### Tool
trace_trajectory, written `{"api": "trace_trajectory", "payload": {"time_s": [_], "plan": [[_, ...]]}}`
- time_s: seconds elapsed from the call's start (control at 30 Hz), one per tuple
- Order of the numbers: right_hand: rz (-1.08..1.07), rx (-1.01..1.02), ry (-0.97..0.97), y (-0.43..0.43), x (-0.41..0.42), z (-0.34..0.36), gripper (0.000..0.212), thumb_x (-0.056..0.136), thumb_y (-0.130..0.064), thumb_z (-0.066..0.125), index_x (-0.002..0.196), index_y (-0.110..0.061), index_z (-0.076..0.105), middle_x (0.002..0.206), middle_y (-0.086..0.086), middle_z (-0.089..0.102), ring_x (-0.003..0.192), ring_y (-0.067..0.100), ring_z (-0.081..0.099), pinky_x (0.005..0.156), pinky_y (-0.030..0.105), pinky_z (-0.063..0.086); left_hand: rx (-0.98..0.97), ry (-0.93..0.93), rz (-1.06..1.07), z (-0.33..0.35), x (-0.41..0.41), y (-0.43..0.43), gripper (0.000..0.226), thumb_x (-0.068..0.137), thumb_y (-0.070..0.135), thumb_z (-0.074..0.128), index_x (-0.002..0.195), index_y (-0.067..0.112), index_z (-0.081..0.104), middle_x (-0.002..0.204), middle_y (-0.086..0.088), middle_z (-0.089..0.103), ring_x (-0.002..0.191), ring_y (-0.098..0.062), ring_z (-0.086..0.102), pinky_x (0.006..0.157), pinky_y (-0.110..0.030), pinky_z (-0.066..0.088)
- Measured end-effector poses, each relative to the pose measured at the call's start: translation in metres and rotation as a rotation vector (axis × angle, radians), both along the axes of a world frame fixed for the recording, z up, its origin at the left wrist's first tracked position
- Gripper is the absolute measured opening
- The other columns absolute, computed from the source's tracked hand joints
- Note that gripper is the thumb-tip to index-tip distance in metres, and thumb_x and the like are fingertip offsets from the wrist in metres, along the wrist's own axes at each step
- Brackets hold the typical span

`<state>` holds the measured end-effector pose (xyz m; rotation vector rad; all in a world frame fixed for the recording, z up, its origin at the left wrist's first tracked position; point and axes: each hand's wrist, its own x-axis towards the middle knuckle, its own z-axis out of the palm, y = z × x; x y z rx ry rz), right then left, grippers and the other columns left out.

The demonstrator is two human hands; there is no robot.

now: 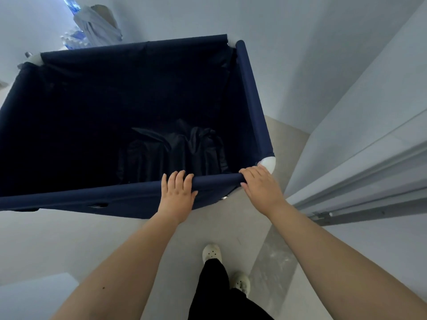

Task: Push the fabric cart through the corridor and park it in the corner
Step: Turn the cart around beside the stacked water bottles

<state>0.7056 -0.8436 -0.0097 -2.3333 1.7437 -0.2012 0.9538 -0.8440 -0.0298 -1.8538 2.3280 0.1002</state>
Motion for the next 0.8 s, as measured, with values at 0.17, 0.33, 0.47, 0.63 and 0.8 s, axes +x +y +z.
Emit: {"api": "trace_trajectory", "payload": {"time_s": [0.17,0.33,0.47,0.63,0.8], "plan": [[-0.104,-0.001,-0.025,-0.005,-0.017,0.001,0.032,0.093,-0.024,0.050,0.121,-0.008,0.050,0.118,0.011,0.059,0.112,0.027,0.049,0.111,0.038,0.027,0.007,0.039,-0.043,-0.001,-0.023,-0.005,0.056,0.097,0.040,0.031,0.143,0.012,0.016,0.151,-0.013,0.023,0.138,-0.032,0.016,0.114,-0.051,0.001],[-0.154,0.000,-0.013,-0.004,-0.042,0.003,0.033,0.090,-0.029,0.056,0.115,-0.008,0.052,0.112,0.010,0.061,0.108,0.026,0.049,0.106,0.038,0.032,-0.007,0.075,-0.109,-0.002,-0.049,-0.007,0.054,0.097,0.039,0.032,0.142,0.013,0.018,0.148,-0.009,0.027,0.135,-0.029,0.021,0.114,-0.048,0.004],[-0.211,0.000,-0.004,-0.002,-0.061,0.005,0.032,0.088,-0.030,0.060,0.111,-0.009,0.054,0.109,0.009,0.062,0.104,0.025,0.050,0.102,0.036,0.034,-0.004,0.103,-0.151,-0.002,-0.071,-0.007,0.054,0.097,0.037,0.033,0.142,0.012,0.018,0.145,-0.008,0.031,0.132,-0.028,0.024,0.114,-0.048,0.004],[-0.263,0.006,0.012,0.000,-0.085,0.007,0.033,0.086,-0.031,0.062,0.107,-0.007,0.055,0.105,0.010,0.062,0.101,0.026,0.050,0.098,0.037,0.037,0.003,0.127,-0.196,-0.004,-0.099,-0.007,0.055,0.097,0.037,0.032,0.143,0.011,0.015,0.141,-0.006,0.033,0.126,-0.026,0.030,0.114,-0.046,0.006],[-0.304,0.029,0.053,0.003,-0.108,0.008,0.038,0.086,-0.036,0.061,0.109,-0.007,0.053,0.107,0.010,0.061,0.101,0.026,0.049,0.096,0.036,0.038,0.010,0.146,-0.221,-0.006,-0.126,-0.005,0.055,0.097,0.037,0.029,0.143,0.011,0.012,0.141,-0.005,0.031,0.125,-0.025,0.029,0.114,-0.045,0.006]]}}
